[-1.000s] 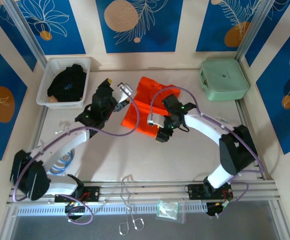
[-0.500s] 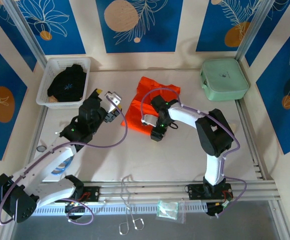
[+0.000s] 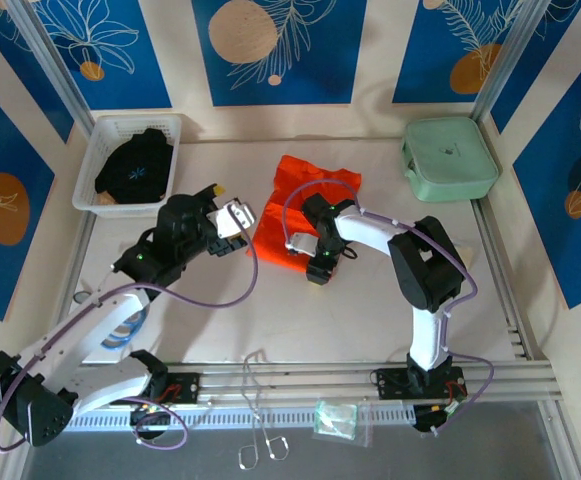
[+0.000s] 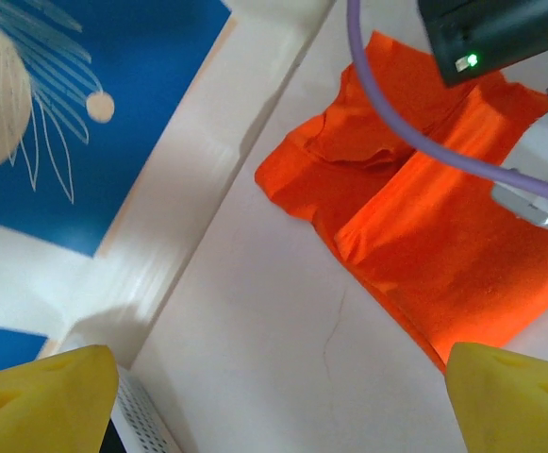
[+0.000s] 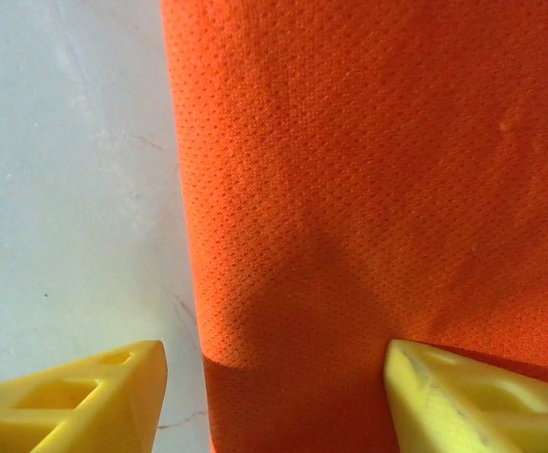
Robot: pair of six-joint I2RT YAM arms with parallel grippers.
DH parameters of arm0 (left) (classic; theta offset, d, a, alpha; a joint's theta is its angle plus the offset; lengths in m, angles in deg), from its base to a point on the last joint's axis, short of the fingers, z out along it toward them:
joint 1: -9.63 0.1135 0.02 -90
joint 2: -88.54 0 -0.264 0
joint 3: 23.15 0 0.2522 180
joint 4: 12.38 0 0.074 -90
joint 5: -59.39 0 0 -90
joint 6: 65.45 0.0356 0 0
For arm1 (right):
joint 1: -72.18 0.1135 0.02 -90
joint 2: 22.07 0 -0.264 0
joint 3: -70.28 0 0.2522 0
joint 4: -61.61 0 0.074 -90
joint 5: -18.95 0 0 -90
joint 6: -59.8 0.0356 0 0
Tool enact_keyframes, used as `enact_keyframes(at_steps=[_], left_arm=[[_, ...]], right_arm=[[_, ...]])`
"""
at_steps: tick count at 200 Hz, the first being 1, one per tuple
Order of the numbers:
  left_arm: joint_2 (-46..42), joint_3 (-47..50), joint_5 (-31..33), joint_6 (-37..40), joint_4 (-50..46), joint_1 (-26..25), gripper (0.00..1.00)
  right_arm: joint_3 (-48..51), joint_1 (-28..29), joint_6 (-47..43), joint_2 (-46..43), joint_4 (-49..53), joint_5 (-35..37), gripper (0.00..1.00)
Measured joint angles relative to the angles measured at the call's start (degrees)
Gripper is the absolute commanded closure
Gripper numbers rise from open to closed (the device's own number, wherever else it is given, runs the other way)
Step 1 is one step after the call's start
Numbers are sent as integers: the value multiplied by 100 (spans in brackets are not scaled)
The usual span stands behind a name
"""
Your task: Fold and stack the t-shirts
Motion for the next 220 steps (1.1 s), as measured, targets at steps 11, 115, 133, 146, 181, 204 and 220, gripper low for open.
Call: enact_keyframes(at_steps=[11,115,133,146,181,204,220], left_arm=[[-33,-114,-61,125,-133,0,10],[-247,-173,-109,289,-883,0,10],[-247,-173,-120,291,-885,0,10],[-247,-173,-127,293,-885,0,10],[-240,-173,-173,409,-986,0,11],[-219,-149,-284,614,-1016,0,11],[-221,-96,-396,837,-1034,0,14]], right_arm=[[7,0,-28,-44,26,15,36],[144,-2,-564,-664,693,-122,35],[136,-11,-632,-369,717,-184,35],[98,-24,-669,-107,730,-208,36],[-267,-87,-761,229,855,-221,48],[-411,-168,-809,361,874,-232,71],[-439,-240,-894,393,848,-234,81]])
